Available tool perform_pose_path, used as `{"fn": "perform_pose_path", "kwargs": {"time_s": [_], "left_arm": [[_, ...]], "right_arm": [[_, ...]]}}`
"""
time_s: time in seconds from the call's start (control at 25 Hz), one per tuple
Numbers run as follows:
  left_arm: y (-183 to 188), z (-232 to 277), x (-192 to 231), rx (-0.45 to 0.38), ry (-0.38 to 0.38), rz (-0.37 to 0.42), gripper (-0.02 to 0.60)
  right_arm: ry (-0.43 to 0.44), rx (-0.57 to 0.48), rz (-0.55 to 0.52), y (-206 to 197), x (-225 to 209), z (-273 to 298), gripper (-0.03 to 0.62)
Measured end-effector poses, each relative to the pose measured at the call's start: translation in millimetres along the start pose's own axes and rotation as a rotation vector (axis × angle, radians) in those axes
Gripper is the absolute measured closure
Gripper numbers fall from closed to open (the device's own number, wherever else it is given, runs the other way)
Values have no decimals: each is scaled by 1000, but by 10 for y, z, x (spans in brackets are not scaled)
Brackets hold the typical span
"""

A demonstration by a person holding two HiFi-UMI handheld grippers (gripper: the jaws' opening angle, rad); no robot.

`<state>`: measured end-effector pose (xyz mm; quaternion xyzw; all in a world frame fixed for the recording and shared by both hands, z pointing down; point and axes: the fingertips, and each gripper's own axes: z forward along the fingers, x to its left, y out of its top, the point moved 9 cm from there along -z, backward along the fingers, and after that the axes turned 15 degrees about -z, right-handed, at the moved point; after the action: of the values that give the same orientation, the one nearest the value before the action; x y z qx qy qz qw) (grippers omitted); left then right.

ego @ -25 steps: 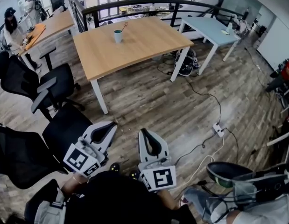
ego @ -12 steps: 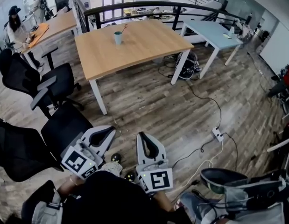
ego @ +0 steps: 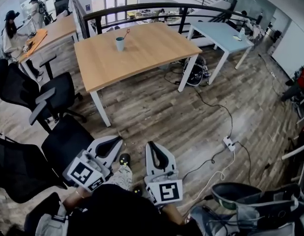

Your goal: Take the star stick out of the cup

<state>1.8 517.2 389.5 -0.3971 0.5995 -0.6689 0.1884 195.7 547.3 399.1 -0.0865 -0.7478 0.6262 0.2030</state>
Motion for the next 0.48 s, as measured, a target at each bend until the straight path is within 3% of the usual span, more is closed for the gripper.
{"fn": "perform_pose_path", "kwargs": {"time_s": [0.48], "left_arm": [[178,703,682,-22,-43,-15,558]], "right_arm": [[-15,10,-46,-113,-336,760,568]]}}
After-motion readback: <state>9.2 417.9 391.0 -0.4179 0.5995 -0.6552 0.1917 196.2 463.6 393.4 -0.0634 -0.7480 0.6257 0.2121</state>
